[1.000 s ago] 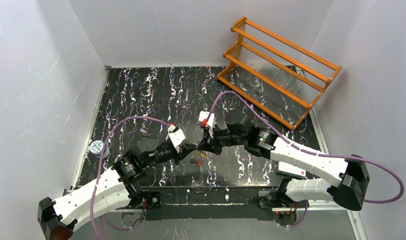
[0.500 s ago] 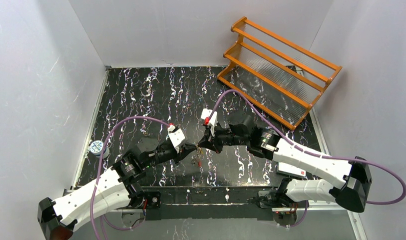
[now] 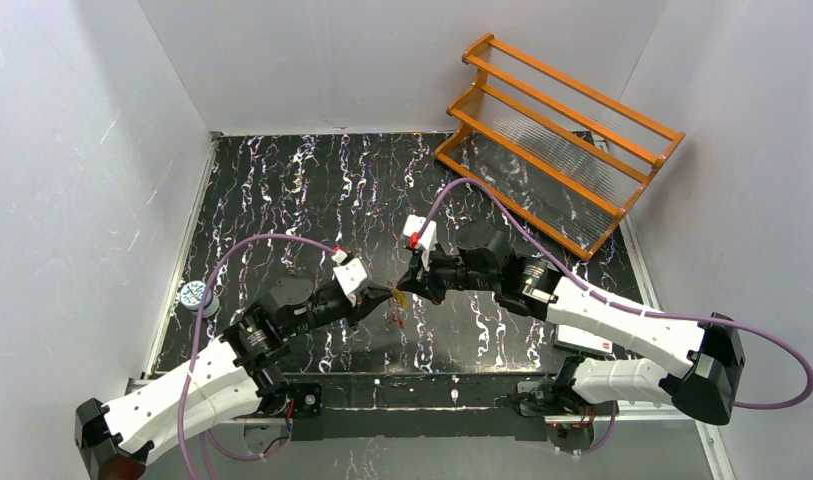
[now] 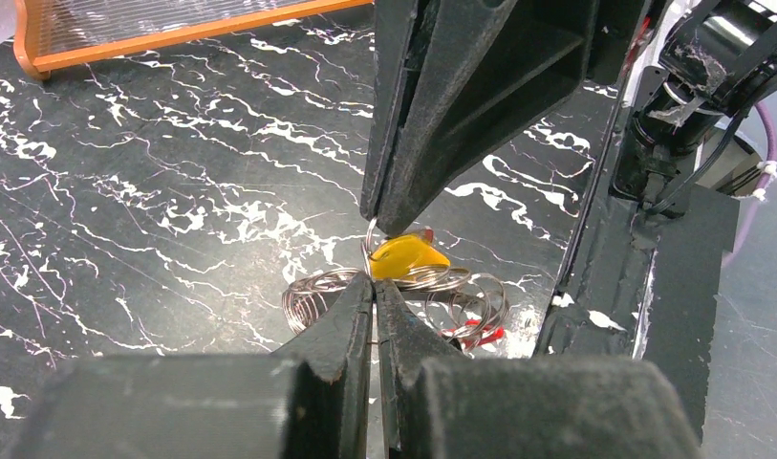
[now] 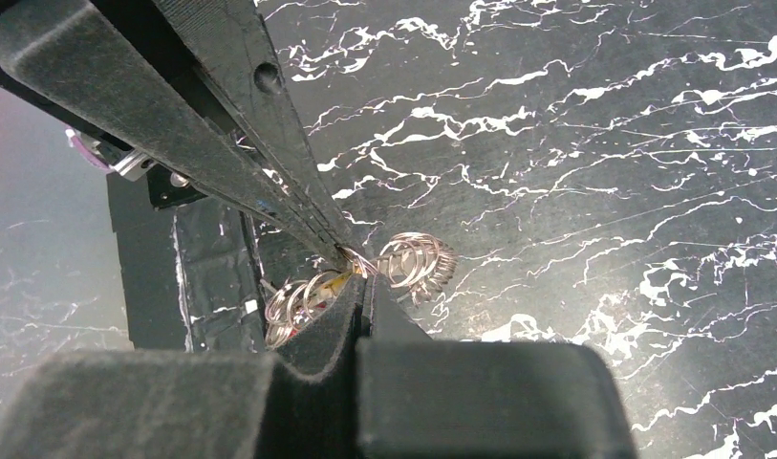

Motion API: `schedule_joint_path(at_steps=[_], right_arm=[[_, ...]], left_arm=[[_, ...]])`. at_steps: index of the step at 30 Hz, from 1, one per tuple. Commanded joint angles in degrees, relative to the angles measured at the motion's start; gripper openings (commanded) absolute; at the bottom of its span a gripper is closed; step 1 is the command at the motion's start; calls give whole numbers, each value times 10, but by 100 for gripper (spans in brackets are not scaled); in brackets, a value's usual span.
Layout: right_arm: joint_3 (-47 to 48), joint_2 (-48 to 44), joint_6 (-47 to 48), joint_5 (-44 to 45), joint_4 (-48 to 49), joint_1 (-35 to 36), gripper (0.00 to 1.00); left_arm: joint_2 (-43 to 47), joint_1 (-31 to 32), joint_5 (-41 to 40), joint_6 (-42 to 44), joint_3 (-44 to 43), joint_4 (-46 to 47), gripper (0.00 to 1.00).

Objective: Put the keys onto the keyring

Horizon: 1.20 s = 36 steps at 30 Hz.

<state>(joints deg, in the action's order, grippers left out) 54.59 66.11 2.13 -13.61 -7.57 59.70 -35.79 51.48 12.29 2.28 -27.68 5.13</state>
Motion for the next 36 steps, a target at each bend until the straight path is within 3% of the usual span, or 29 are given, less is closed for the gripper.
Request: schedule_joint_path(at_steps=[1,36], right_arm=[[5,-6,-2,49,11,0,1],[-7,-3,-15,107,8,-1,1]], left_arm=[[13,1,10,-8,0,23,0],[31,1,30,-38,17,64,0]])
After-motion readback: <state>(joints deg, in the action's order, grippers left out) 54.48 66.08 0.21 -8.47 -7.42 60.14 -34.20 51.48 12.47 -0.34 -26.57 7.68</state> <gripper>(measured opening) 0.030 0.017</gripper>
